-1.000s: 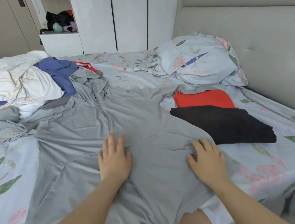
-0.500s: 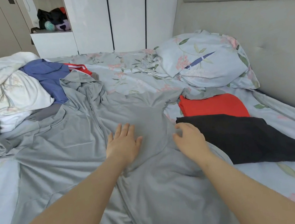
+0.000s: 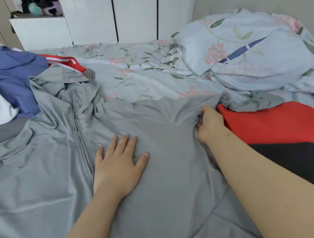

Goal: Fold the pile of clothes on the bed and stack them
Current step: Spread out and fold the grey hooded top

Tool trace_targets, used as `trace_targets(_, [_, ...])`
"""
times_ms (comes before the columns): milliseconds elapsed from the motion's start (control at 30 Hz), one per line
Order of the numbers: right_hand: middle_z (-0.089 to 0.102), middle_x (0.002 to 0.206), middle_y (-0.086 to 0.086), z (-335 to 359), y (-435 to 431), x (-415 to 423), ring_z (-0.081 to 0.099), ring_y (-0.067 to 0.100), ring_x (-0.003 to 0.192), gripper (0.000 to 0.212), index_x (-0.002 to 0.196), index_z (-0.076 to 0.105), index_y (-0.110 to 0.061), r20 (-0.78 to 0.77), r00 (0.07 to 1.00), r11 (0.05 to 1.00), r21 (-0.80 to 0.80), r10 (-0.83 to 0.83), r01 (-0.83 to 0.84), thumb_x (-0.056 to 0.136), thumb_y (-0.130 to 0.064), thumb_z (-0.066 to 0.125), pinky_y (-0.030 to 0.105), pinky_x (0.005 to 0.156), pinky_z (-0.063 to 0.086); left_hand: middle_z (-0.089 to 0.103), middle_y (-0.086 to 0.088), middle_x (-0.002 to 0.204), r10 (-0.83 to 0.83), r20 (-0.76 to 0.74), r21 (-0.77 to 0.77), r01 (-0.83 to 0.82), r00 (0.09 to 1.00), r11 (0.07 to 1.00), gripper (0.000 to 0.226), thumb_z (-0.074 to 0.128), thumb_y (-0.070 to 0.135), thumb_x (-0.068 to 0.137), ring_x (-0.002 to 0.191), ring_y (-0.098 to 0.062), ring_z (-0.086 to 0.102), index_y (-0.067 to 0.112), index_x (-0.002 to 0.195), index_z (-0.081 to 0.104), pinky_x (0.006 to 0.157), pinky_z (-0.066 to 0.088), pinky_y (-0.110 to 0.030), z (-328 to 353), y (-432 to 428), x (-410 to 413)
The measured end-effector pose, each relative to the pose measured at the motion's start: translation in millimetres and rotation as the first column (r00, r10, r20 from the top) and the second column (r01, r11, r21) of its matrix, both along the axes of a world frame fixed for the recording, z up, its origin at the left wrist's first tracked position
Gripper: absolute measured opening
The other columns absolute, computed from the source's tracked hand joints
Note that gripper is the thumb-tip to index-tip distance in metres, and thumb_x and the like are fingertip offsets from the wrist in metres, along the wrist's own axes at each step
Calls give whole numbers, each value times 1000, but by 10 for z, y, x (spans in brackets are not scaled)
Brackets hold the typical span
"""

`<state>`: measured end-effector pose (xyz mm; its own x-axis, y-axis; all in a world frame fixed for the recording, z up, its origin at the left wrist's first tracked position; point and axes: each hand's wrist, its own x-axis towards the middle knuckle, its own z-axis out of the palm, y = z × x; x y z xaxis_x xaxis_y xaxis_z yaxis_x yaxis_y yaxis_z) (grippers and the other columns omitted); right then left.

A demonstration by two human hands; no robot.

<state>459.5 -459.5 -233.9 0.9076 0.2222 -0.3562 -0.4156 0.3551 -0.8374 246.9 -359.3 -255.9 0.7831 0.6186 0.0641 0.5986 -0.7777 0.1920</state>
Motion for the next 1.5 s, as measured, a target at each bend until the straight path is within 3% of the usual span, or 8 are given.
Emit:
trace_targets(267, [49, 137, 4, 56, 298, 240, 53, 22, 122, 67, 142, 34, -16, 252, 919, 946, -37, -304, 323, 83, 5, 59, 31, 103, 43, 51, 12, 136, 78, 466, -196, 17, 882, 981, 61, 31, 56, 85, 132, -10, 40, 31, 140, 42, 114, 20, -32, -72, 108, -41])
trace_targets(367, [42, 142, -7, 339, 332, -356, 39, 6, 129, 59, 144, 37, -18, 750, 611, 897, -418, 253, 142, 90, 1, 49, 3, 99, 27, 61, 5, 121, 556, 704, -683, 206, 441, 701, 28, 47, 28, 99, 119, -11, 55, 25, 125, 55, 103, 40, -28, 62, 157, -79])
trace_targets(500, [63, 123, -5, 369, 266, -1033, 56, 11, 116, 33, 122, 63, -26, 255, 118, 273, -945, 960, -179, 88, -25, 62, 24, 100, 40, 54, -3, 125, 940, 341, -675, 694, -8, 251, 35, 33, 43, 101, 120, -22, 53, 25, 125, 49, 96, 46, -40, 208, 340, -289])
trace_targets(733, [59, 77, -10, 86, 128, -1162, 56, 9, 81, 9, 82, 59, -20, 513, 736, 774, -633, 442, -23, 90, -19, 54, 23, 73, 40, 47, -4, 133, 897, 411, -730, 648, 165, 215, 49, 31, 45, 100, 123, -18, 48, 20, 142, 35, 106, 37, -35, 200, 316, -258])
trace_targets(967, [65, 101, -10, -39, 480, -1219, 54, 18, 106, 23, 109, 58, -27, 503, 581, 535, -834, 639, 134, 87, -35, 58, 35, 94, 38, 61, -4, 102, 693, 481, -874, 235, 536, 425, 12, 48, 17, 97, 94, -15, 56, 19, 94, 60, 94, 43, -28, 220, 469, -75])
trace_targets(1133, [59, 88, -5, -84, 396, -1128, 55, 18, 87, 22, 108, 53, -14, 584, 757, 816, -566, 294, 119, 87, -9, 51, 20, 69, 29, 60, -3, 91, 259, 562, -493, 66, 786, 868, 24, 48, 16, 95, 82, -19, 56, 16, 118, 57, 72, 42, -24, 426, 631, 511])
trace_targets(1300, [58, 103, -1, -126, 402, -1010, 51, 12, 81, 14, 95, 49, -20, 581, 766, 816, -562, 276, 133, 87, -9, 51, 18, 64, 27, 24, -11, 152, -59, 413, -312, 202, 909, 929, 61, 54, 19, 92, 137, -28, 29, 20, 147, 28, 113, 25, -37, 323, 852, 1137])
trace_targets(1500, [60, 102, -5, -163, 428, -924, 49, 11, 84, 13, 99, 55, -22, 537, 757, 733, -670, 372, 115, 88, -17, 50, 25, 71, 32, 59, -5, 118, 144, 343, -304, -35, 928, 952, 34, 60, 29, 87, 109, -25, 54, 25, 120, 54, 90, 46, -35, 118, 816, 1349])
